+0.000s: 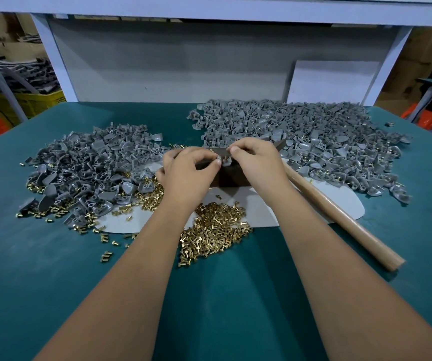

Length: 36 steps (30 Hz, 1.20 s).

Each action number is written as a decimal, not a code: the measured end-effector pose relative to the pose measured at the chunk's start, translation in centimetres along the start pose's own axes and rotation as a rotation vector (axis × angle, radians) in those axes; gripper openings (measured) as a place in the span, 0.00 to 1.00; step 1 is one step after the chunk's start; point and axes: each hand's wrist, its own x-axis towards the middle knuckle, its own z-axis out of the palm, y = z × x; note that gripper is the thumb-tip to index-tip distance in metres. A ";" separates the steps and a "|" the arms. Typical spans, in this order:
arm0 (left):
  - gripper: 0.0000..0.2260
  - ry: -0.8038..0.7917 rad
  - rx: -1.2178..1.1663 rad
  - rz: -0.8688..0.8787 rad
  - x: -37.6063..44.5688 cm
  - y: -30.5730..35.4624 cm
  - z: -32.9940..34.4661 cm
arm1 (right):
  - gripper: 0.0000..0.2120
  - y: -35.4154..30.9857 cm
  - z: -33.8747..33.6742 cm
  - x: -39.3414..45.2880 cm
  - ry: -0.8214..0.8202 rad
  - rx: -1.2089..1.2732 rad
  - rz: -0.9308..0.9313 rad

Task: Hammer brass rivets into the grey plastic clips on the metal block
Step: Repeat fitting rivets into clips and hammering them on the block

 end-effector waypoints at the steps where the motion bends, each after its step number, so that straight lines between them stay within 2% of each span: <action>1: 0.04 0.000 -0.006 0.003 0.0 0.0 0.0 | 0.05 0.0 0.0 0.0 -0.008 -0.026 -0.017; 4: 0.04 -0.002 -0.008 0.011 0.0 -0.1 0.0 | 0.03 0.1 0.2 -0.1 -0.024 -0.086 -0.059; 11: 0.02 0.004 -0.012 -0.003 -0.1 -0.1 0.0 | 0.06 0.0 1.0 -0.1 0.041 -0.227 -0.115; 18: 0.04 0.001 0.009 -0.030 -0.1 0.0 0.1 | 0.07 0.0 1.2 0.0 0.051 -0.304 -0.114; 23: 0.05 -0.001 -0.007 -0.026 -0.1 0.0 0.0 | 0.05 0.3 1.5 -0.4 0.073 -0.266 -0.126; 30: 0.03 -0.027 -0.045 -0.050 0.0 0.3 -0.3 | 0.10 0.3 1.1 -0.5 0.088 0.003 -0.017; 32: 0.04 -0.025 -0.051 -0.046 0.0 0.3 -0.2 | 0.11 0.2 1.2 -0.4 0.082 0.004 -0.017; 36: 0.03 -0.013 -0.032 -0.031 0.1 0.1 -0.2 | 0.05 0.3 1.4 -0.3 0.065 -0.086 -0.059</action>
